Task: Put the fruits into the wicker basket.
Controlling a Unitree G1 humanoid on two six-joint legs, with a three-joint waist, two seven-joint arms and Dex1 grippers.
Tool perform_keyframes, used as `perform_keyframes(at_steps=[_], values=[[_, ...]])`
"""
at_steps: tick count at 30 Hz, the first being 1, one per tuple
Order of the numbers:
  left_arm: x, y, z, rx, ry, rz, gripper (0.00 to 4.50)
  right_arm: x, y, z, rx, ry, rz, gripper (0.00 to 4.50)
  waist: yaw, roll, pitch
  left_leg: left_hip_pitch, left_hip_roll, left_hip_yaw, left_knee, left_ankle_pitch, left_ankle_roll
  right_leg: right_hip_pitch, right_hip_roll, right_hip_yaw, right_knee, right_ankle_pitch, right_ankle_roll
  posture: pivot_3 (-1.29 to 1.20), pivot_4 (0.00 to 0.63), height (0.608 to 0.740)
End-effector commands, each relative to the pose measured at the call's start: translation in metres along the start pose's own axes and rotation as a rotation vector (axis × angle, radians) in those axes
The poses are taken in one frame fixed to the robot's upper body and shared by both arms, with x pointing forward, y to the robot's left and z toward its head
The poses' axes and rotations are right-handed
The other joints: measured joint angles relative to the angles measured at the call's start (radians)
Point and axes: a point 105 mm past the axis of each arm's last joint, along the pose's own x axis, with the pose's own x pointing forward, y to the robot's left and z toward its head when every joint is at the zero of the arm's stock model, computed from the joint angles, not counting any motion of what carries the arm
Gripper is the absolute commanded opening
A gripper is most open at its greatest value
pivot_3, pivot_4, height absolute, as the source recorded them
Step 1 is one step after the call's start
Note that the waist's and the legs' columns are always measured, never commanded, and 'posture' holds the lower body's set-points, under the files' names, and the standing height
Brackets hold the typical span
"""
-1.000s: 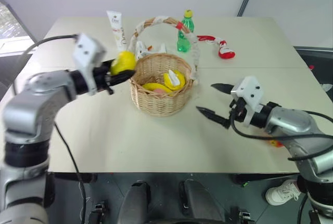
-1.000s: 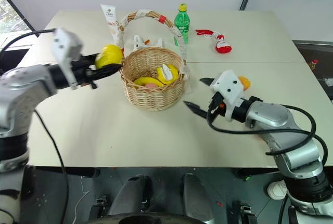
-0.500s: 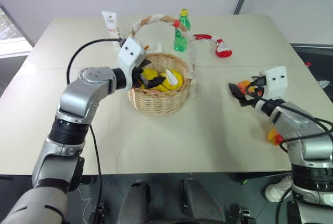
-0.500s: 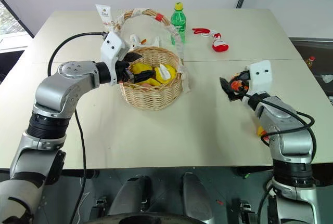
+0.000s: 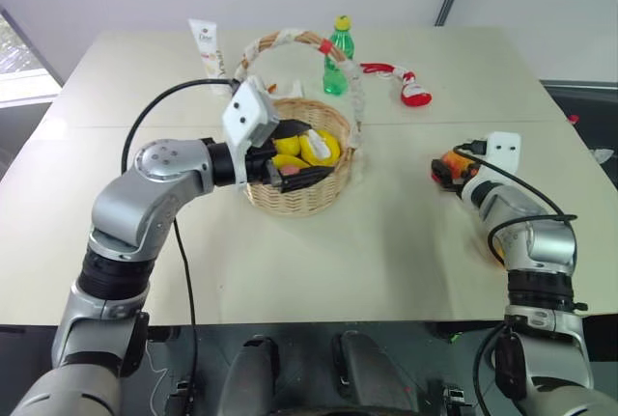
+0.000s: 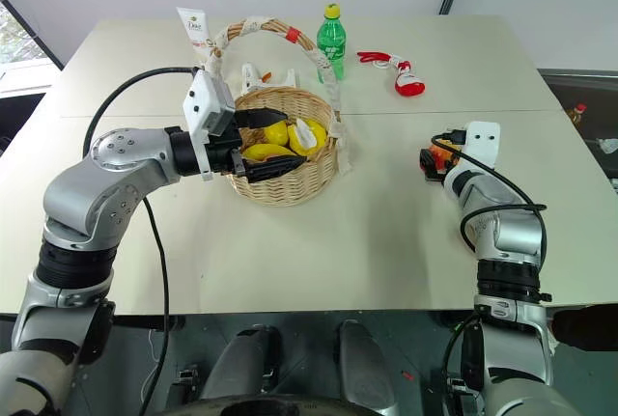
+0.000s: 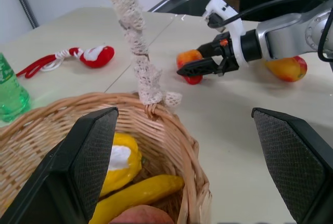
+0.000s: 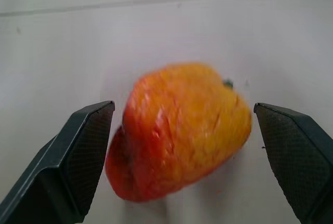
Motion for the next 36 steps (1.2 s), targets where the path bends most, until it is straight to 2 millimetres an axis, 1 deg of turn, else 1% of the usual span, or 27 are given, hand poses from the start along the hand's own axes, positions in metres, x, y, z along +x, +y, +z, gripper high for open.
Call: perform_keyframes(at_steps=[1,2,4,5,7,8,10,11,12,14,15,16,17,18,19,20,21,23,24,26,28,30,32,35,36], values=[[-0.006,-0.006,0.012,0.031,-0.038,-0.007,4.5,0.002,0.002,0.016,0.013,-0.06,0.002,3.65,-0.002,0.0,0.0,0.0,0.0,0.0,0.0,0.0,0.0,0.0,0.0,0.0,0.0,0.0,0.0,0.0,0.15,0.74],[-0.006,-0.006,0.012,0.03,-0.034,-0.002,4.5,0.002,0.003,0.017,0.01,-0.066,0.009,3.05,-0.002,0.0,0.0,0.0,0.0,0.0,0.0,0.0,0.0,0.0,0.0,0.0,0.0,0.0,0.0,0.0,0.15,0.74],[-0.007,-0.006,0.012,0.029,-0.035,0.001,4.5,0.001,0.006,0.02,-0.013,-0.085,0.022,2.38,-0.001,0.0,0.0,0.001,0.0,0.0,0.0,0.0,0.0,0.0,0.001,0.0,0.0,0.0,0.0,0.0,0.15,0.74],[-0.008,-0.006,0.013,0.028,-0.038,0.001,4.5,-0.001,0.008,0.023,-0.025,-0.097,0.03,2.13,-0.001,0.0,0.0,0.001,0.0,0.0,0.0,0.0,0.0,0.001,0.001,0.0,0.0,0.0,0.0,0.0,0.15,0.74],[-0.009,-0.006,0.014,0.026,-0.043,0.0,4.5,-0.004,0.01,0.028,-0.056,-0.116,0.04,2.08,-0.001,0.0,0.0,0.001,0.0,0.0,0.0,0.0,0.0,0.001,0.001,0.0,0.0,0.0,0.0,0.0,0.15,0.74],[-0.013,-0.005,0.014,0.026,-0.052,0.002,4.5,-0.009,0.013,0.034,-0.105,-0.138,0.062,2.08,-0.001,0.0,0.0,0.001,0.0,0.0,0.0,0.0,0.0,0.001,0.001,0.0,0.0,0.0,0.0,0.0,0.15,0.74],[-0.024,0.0,0.013,0.018,-0.069,0.034,4.5,-0.023,0.025,0.044,-0.231,-0.179,0.135,2.08,-0.001,0.001,0.0,0.001,0.0,0.0,0.0,0.0,0.0,0.0,0.001,0.0,0.0,0.0,0.0,0.0,0.15,0.74],[-0.031,0.005,0.013,0.007,-0.078,0.062,4.5,-0.033,0.034,0.049,-0.306,-0.204,0.197,2.08,-0.001,0.001,0.001,0.0,0.0,-0.001,-0.001,0.0,0.0,0.0,0.001,0.0,0.0,0.0,0.0,0.0,0.15,0.74],[-0.035,0.009,0.012,-0.001,-0.082,0.081,4.5,-0.039,0.041,0.051,-0.351,-0.217,0.239,2.08,-0.001,0.001,0.001,0.0,0.0,-0.001,-0.001,0.0,0.0,0.0,0.001,0.0,0.0,0.0,0.0,0.0,0.15,0.74],[-0.057,0.023,0.006,-0.046,-0.093,0.153,4.5,-0.068,0.072,0.054,-0.488,-0.266,0.448,2.08,-0.001,0.001,0.001,0.0,0.001,-0.001,-0.001,0.0,0.0,0.0,0.001,0.0,0.0,0.0,0.0,0.0,0.15,0.74],[-0.068,0.029,0.002,-0.057,-0.092,0.186,4.5,-0.084,0.088,0.056,-0.526,-0.29,0.558,2.08,-0.003,0.001,0.001,0.0,0.001,-0.001,-0.001,0.0,0.0,0.0,0.001,0.0,0.0,0.0,0.0,0.0,0.15,0.74],[-0.075,0.032,0.0,-0.063,-0.091,0.207,4.5,-0.095,0.099,0.056,-0.548,-0.304,0.63,2.08,-0.007,0.001,0.001,0.001,0.001,-0.001,-0.001,0.0,0.0,0.0,0.001,0.0,-0.001,0.0,0.0,0.0,0.15,0.74],[-0.082,0.034,-0.002,-0.065,-0.094,0.22,4.5,-0.106,0.111,0.058,-0.549,-0.322,0.709,2.08,-0.011,0.001,0.001,0.001,0.001,-0.001,-0.001,0.0,0.0,0.0,0.002,0.0,-0.001,0.0,0.0,0.0,0.15,0.74],[-0.089,0.036,-0.006,-0.08,-0.089,0.233,4.5,-0.118,0.128,0.058,-0.54,-0.333,0.81,2.08,-0.014,0.001,0.001,0.002,0.002,-0.002,-0.001,0.0,0.0,0.001,0.002,-0.001,-0.001,0.0,0.0,0.0,0.15,0.74],[-0.094,0.037,-0.009,-0.091,-0.086,0.24,4.5,-0.126,0.139,0.058,-0.534,-0.337,0.875,2.08,-0.016,0.001,0.001,0.002,0.002,-0.002,0.0,0.0,0.0,0.002,0.002,-0.001,-0.001,0.0,0.0,0.0,0.15,0.74],[-0.099,0.039,-0.014,-0.092,-0.069,0.255,4.5,-0.135,0.157,0.058,-0.534,-0.348,0.958,2.08,-0.018,0.001,0.001,0.003,0.002,-0.002,0.0,0.0,0.0,0.003,0.001,-0.001,-0.001,0.0,0.0,0.0,0.15,0.74],[-0.102,0.04,-0.018,-0.09,-0.056,0.264,4.5,-0.139,0.168,0.058,-0.536,-0.352,1.005,2.08,-0.022,0.001,0.001,0.003,0.002,-0.003,0.0,0.0,0.0,0.003,0.001,-0.001,-0.001,0.0,0.0,0.0,0.15,0.74],[-0.104,0.041,-0.019,-0.087,-0.056,0.281,4.5,-0.136,0.191,0.063,-0.526,-0.384,1.03,2.08,-0.024,0.001,0.001,0.003,0.002,-0.003,0.001,0.0,0.0,0.003,0.001,-0.001,0.0,0.0,0.0,0.0,0.15,0.74],[-0.104,0.042,-0.018,-0.089,-0.062,0.282,4.5,-0.134,0.197,0.066,-0.521,-0.391,1.029,2.08,-0.023,0.001,0.001,0.003,0.002,-0.003,0.001,0.0,0.0,0.003,0.001,-0.002,0.0,0.0,0.0,0.0,0.15,0.74],[-0.102,0.038,-0.014,-0.089,-0.08,0.269,4.5,-0.123,0.216,0.073,-0.507,-0.41,1.006,2.08,-0.021,0.0,0.001,0.003,0.002,-0.004,0.001,0.0,0.0,0.003,0.0,-0.002,0.0,0.0,0.0,0.0,0.15,0.74],[-0.097,0.033,-0.012,-0.087,-0.102,0.256,4.5,-0.105,0.232,0.082,-0.461,-0.414,0.938,2.08,-0.022,0.0,0.001,0.002,0.002,-0.004,0.001,0.0,0.0,0.002,-0.001,-0.002,0.0,0.0,0.0,0.0,0.15,0.74],[-0.092,0.028,-0.01,-0.09,-0.118,0.249,4.5,-0.09,0.242,0.087,-0.439,-0.408,0.876,2.08,-0.021,0.0,0.001,0.002,0.002,-0.004,0.0,0.0,0.0,0.002,-0.001,-0.002,0.0,0.0,0.0,0.0,0.15,0.74],[-0.087,0.024,-0.009,-0.096,-0.131,0.243,4.5,-0.078,0.25,0.091,-0.433,-0.407,0.835,2.08,-0.019,0.0,0.001,0.001,0.002,-0.004,0.0,0.0,0.0,0.001,-0.002,-0.002,0.0,0.0,0.0,0.0,0.15,0.74],[-0.082,0.019,-0.009,-0.1,-0.138,0.239,4.5,-0.073,0.258,0.093,-0.42,-0.404,0.834,2.08,-0.017,0.0,0.001,0.0,0.002,-0.004,0.0,0.0,0.0,0.0,-0.003,-0.002,0.0,0.0,0.0,0.0,0.15,0.74],[-0.081,0.018,-0.008,-0.101,-0.144,0.236,4.5,-0.073,0.259,0.094,-0.42,-0.411,0.834,3.09,-0.018,0.0,0.001,-0.001,0.002,-0.004,0.0,0.0,0.0,0.0,-0.003,-0.002,0.0,0.0,0.0,0.0,0.15,0.74]])
